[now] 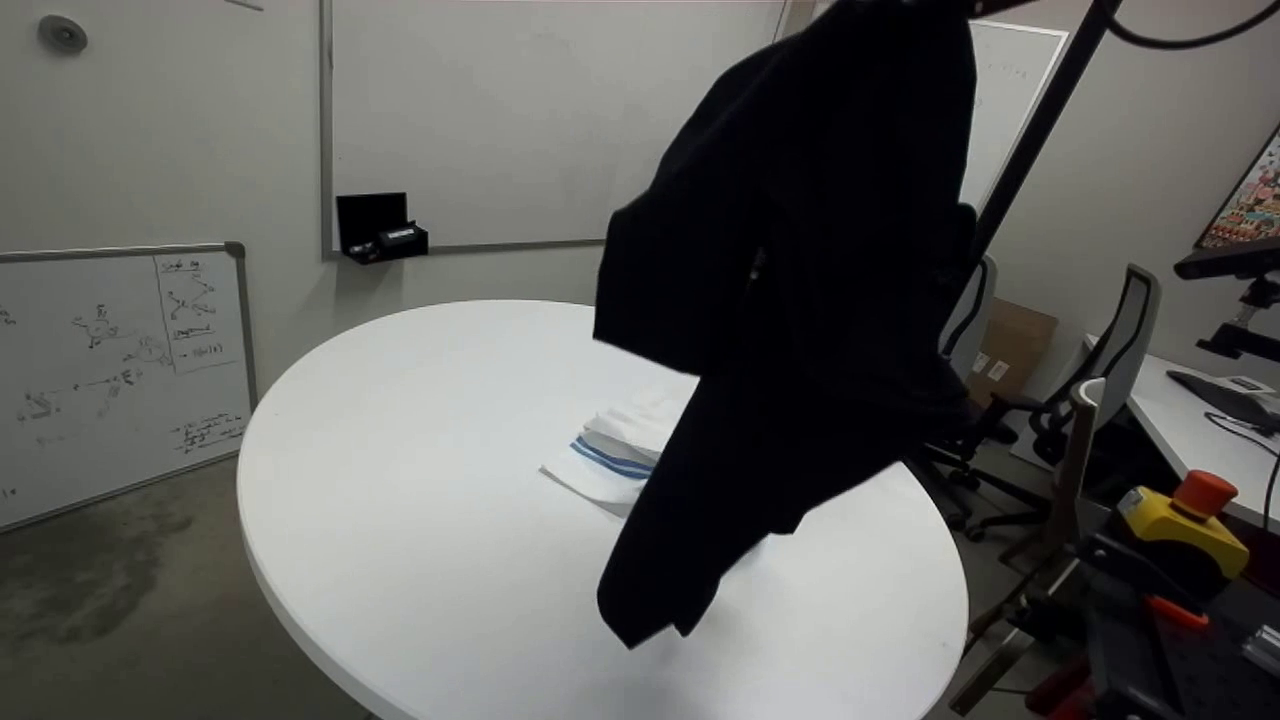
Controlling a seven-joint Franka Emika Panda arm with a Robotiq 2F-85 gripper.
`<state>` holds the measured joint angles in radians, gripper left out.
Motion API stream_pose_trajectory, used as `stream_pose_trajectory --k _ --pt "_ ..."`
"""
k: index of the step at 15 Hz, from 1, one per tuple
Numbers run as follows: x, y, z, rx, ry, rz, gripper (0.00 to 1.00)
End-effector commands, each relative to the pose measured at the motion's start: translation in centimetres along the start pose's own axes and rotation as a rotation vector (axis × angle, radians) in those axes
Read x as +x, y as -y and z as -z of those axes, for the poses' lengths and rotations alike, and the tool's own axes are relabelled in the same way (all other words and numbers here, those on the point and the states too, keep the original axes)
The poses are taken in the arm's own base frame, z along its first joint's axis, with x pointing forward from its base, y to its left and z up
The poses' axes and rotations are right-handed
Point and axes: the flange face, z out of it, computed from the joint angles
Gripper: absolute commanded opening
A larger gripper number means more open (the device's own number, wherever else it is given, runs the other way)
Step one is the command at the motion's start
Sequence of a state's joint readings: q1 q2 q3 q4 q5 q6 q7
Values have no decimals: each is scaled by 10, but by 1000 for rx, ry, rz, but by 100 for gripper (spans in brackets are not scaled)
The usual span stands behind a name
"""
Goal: Unhang the cloth from the stand
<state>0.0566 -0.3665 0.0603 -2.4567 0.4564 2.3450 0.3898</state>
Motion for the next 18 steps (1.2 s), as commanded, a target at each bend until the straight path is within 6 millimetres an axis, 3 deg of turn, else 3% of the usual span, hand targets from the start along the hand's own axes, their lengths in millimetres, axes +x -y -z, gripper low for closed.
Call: stream_pose_trajectory --k 1,8,18 --pt "-18 -1 -32 -79 62 33 3" --pt "-42 -17 -92 -259 176 99 3" --pt "-44 -38 -159 -425 313 148 3"
